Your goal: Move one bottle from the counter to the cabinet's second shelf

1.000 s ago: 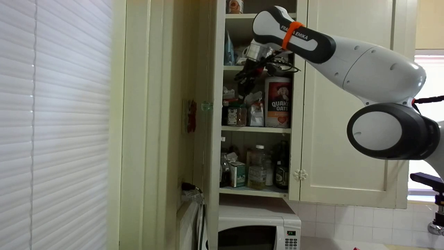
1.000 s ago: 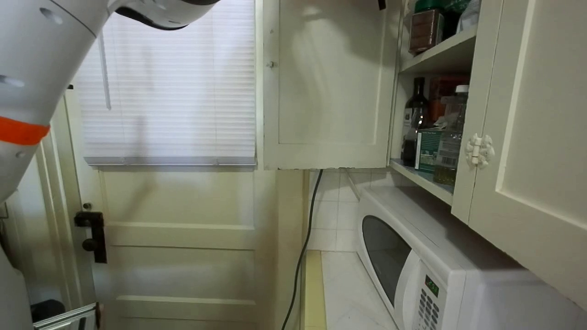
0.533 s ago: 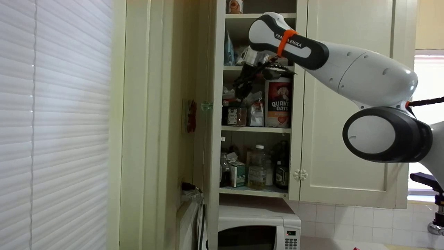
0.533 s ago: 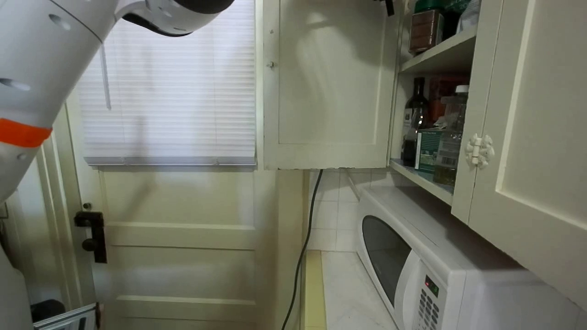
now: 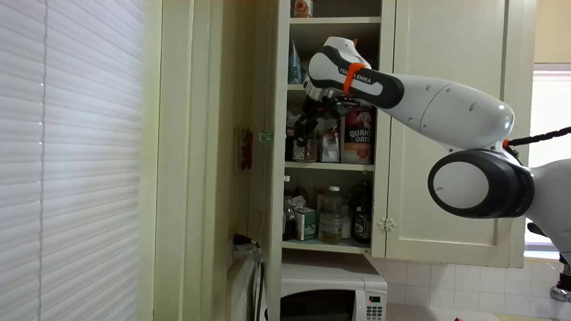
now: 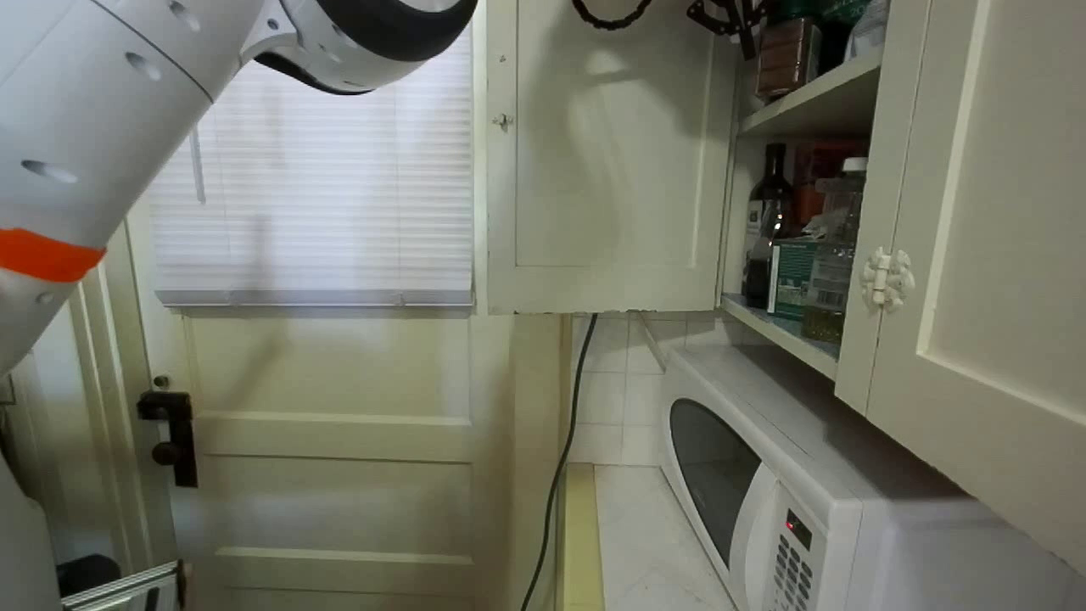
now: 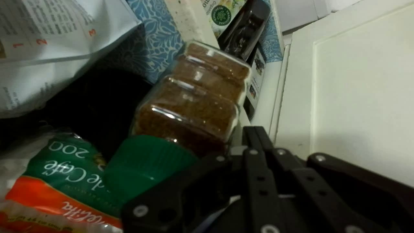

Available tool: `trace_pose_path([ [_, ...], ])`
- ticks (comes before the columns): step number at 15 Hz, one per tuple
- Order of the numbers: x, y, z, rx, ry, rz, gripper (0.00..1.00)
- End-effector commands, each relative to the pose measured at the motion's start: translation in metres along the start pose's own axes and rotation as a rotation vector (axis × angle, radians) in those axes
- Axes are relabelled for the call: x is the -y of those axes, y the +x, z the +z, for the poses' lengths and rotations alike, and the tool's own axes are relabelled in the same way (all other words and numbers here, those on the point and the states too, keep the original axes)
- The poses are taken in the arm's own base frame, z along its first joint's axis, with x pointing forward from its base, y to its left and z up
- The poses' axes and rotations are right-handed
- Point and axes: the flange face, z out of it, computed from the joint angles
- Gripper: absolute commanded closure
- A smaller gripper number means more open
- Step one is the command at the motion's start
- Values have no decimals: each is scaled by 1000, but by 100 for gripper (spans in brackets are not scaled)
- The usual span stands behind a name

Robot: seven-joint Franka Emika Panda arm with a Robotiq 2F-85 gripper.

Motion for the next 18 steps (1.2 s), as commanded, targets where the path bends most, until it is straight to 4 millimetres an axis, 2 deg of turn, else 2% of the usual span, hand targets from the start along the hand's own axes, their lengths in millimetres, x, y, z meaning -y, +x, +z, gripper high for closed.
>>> trace_pose_path([
  [1,-3,0,11,22,-44,-14,100],
  [18,-20,-10,20,96,-132,-30,100],
])
